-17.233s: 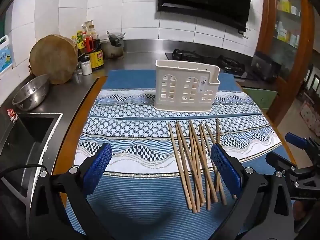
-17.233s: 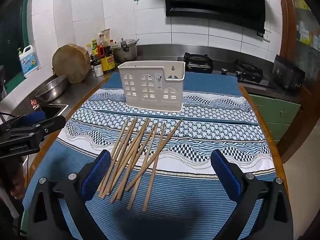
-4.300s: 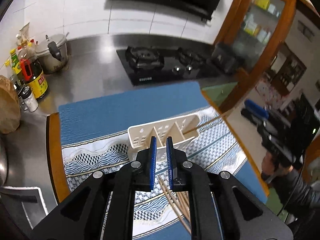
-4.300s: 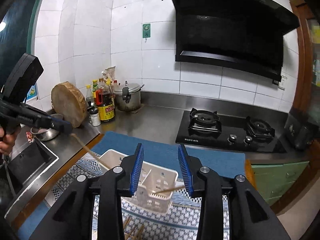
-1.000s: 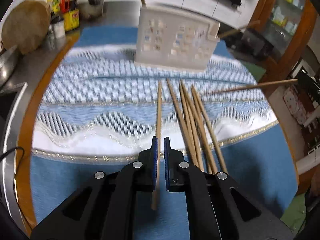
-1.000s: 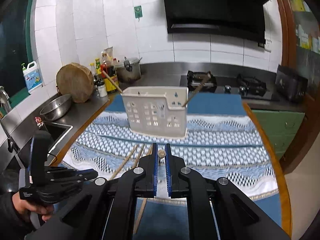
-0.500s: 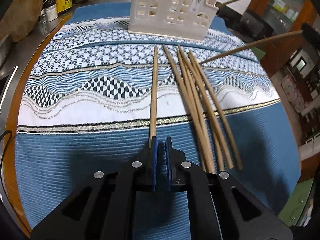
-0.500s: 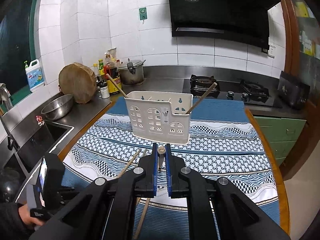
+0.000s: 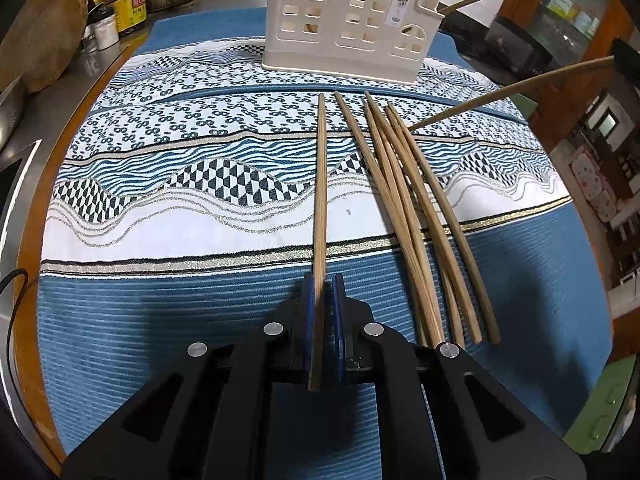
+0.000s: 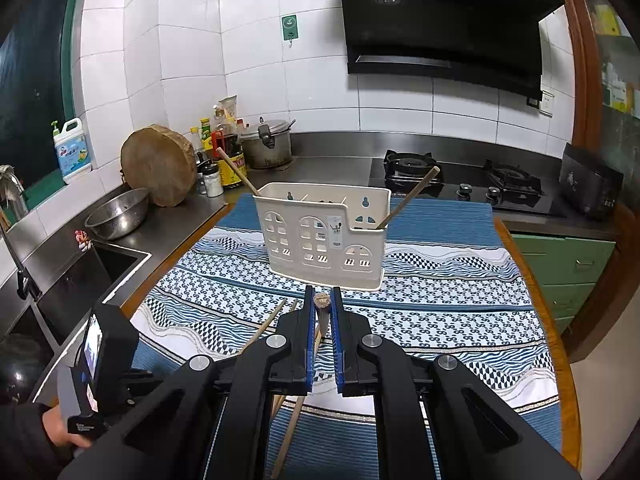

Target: Organize utensils

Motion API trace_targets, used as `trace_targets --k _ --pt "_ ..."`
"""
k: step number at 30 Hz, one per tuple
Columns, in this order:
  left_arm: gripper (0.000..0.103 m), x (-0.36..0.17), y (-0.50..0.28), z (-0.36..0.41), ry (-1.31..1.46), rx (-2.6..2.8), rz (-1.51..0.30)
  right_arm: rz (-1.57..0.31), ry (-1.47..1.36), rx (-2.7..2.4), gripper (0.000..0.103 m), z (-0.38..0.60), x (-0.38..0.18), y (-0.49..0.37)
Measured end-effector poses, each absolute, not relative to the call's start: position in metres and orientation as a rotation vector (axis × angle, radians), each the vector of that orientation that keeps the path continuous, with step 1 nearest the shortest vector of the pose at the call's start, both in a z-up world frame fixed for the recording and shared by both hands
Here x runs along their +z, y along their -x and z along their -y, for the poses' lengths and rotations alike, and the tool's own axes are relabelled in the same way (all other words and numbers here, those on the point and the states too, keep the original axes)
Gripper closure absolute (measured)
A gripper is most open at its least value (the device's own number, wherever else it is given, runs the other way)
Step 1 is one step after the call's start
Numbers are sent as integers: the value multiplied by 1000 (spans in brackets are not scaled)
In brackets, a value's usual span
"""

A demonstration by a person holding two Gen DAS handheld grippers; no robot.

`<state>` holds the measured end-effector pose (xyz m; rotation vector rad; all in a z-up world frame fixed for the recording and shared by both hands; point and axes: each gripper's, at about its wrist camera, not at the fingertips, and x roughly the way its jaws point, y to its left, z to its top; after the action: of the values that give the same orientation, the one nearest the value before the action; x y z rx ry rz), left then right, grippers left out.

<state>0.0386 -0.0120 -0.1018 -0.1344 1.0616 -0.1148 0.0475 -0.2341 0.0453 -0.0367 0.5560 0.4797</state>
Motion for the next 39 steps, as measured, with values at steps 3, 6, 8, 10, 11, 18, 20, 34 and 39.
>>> trace_targets --k 3,6,8,10,11,18,20,34,39 --pt "93 -105 -43 13 118 -113 -1085 -555 39 482 96 234 45 -48" --pt "93 -106 -44 14 100 -118 -1087 -556 37 483 95 233 46 -49" --pt "93 -106 -44 17 76 -120 -1088 -556 38 482 95 233 46 -49" --pt "95 -106 -44 16 86 -117 -1083 -556 38 482 95 233 46 -49" --pt "95 -106 -44 16 88 -114 -1083 -556 38 482 95 233 46 -49" --pt "97 -89 -44 11 130 -135 -1053 -559 31 482 96 234 47 -50" --pt "97 -78 -44 8 141 -143 -1030 -559 29 482 96 235 47 -51" --pt "97 -19 -58 -2 155 -183 -901 -550 26 488 96 233 53 -59" --pt "97 -1 -67 -3 150 -197 -852 -537 14 496 96 234 62 -65"
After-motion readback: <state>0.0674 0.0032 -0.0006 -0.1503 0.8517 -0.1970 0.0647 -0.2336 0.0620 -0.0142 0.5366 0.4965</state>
